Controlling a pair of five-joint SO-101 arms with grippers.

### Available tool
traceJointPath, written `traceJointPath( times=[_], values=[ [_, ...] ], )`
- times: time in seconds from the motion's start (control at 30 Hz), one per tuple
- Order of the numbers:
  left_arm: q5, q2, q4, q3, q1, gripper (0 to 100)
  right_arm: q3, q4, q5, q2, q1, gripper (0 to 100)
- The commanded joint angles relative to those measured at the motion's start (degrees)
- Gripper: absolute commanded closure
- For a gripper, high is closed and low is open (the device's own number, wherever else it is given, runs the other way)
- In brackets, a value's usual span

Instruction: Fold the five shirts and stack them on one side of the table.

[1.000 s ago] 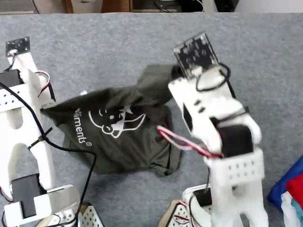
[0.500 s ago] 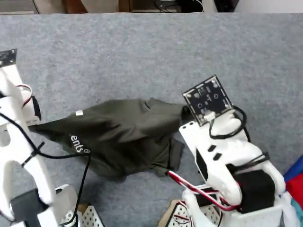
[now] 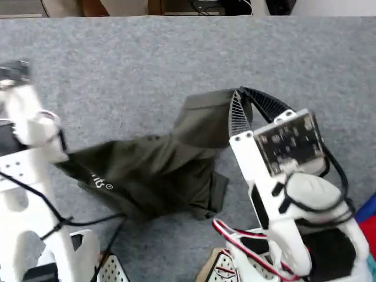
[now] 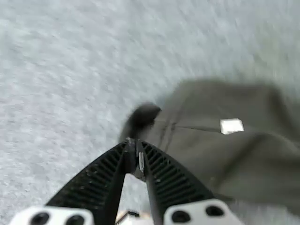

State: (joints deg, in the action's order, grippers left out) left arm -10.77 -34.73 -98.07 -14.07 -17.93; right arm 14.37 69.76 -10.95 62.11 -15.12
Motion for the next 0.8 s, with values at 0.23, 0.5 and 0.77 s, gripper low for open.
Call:
traceJointPath(
  times=[0.23,0.5,0.77],
  values=[
    [0.35,-3.91,-0.62,-22.59,5.45,77,15.52,0.88,-0.53,3.47,-1.01,99.5],
    [0.62,-2.68,3.34,-19.78,-1.58,66,28.79,-0.18,-0.53,8.75,-1.01,99.5],
    [0.7,8.57,8.09,-19.08,-2.29,70,41.89,-0.18,-0.09,18.77,-1.01,99.5]
  ],
)
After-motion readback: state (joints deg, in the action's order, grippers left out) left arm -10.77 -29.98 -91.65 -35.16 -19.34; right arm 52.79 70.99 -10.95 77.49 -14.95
